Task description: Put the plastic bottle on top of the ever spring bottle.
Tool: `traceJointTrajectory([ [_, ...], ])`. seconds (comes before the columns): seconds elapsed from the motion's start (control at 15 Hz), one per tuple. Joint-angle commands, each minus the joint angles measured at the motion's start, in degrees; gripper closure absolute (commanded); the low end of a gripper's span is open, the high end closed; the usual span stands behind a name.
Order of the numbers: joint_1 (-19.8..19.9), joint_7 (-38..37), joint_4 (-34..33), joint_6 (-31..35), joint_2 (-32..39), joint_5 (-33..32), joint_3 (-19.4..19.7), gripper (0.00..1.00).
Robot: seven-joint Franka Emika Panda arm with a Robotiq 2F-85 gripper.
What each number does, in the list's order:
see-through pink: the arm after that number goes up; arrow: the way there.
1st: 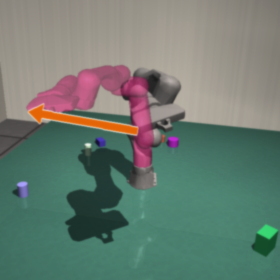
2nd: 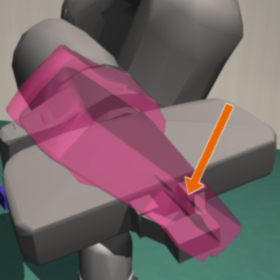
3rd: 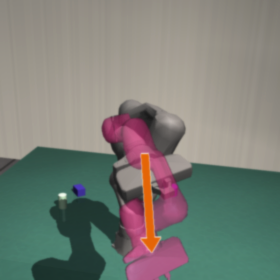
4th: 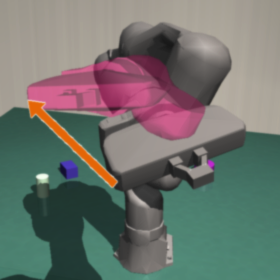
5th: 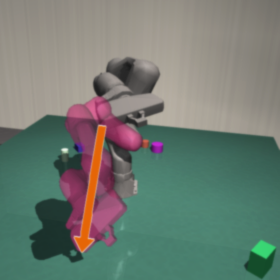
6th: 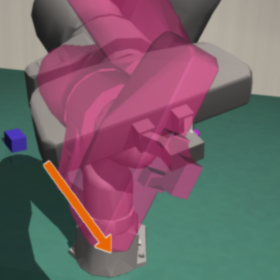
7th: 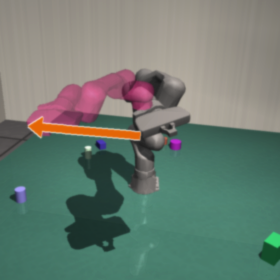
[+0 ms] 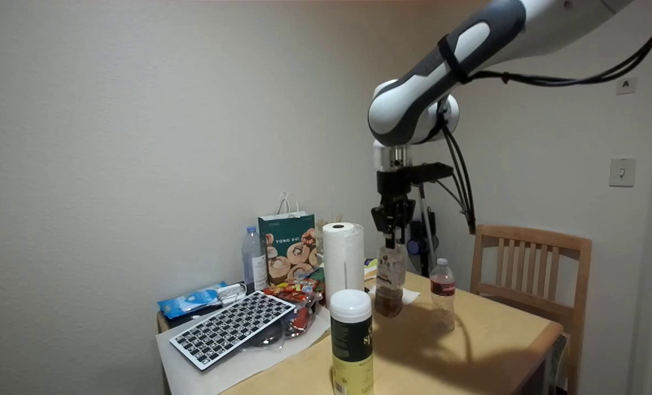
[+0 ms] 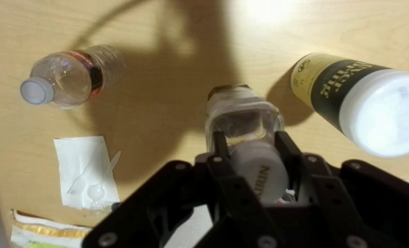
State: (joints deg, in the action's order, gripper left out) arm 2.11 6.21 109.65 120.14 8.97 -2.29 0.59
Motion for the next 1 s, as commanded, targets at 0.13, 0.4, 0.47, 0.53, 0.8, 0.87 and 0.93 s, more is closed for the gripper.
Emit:
traceJointTrajectory([
  [0.13, -0.60, -0.03, 0.18, -1.42, -3.72, -0.03, 0.12, 0.62],
  [0.4, -0.58, -0.03, 0.89, -1.42, -3.94, -0.05, 0.19, 0.62],
  [0.47, -0.58, -0.03, 0.93, -1.42, -3.93, -0.05, 0.19, 0.87],
  [0.53, -0.79, 0.88, 0.32, -1.99, -4.84, 0.62, -0.15, 0.87],
  [0.8, -2.81, 2.09, -3.39, -7.18, -7.36, 0.40, -1.89, 0.87],
  [0.87, -3.43, 1.87, -4.81, -9.17, -7.36, 0.00, -2.41, 0.87],
  [0.93, -4.12, 1.83, -6.61, -12.05, -7.28, -0.02, -2.97, 0.87],
])
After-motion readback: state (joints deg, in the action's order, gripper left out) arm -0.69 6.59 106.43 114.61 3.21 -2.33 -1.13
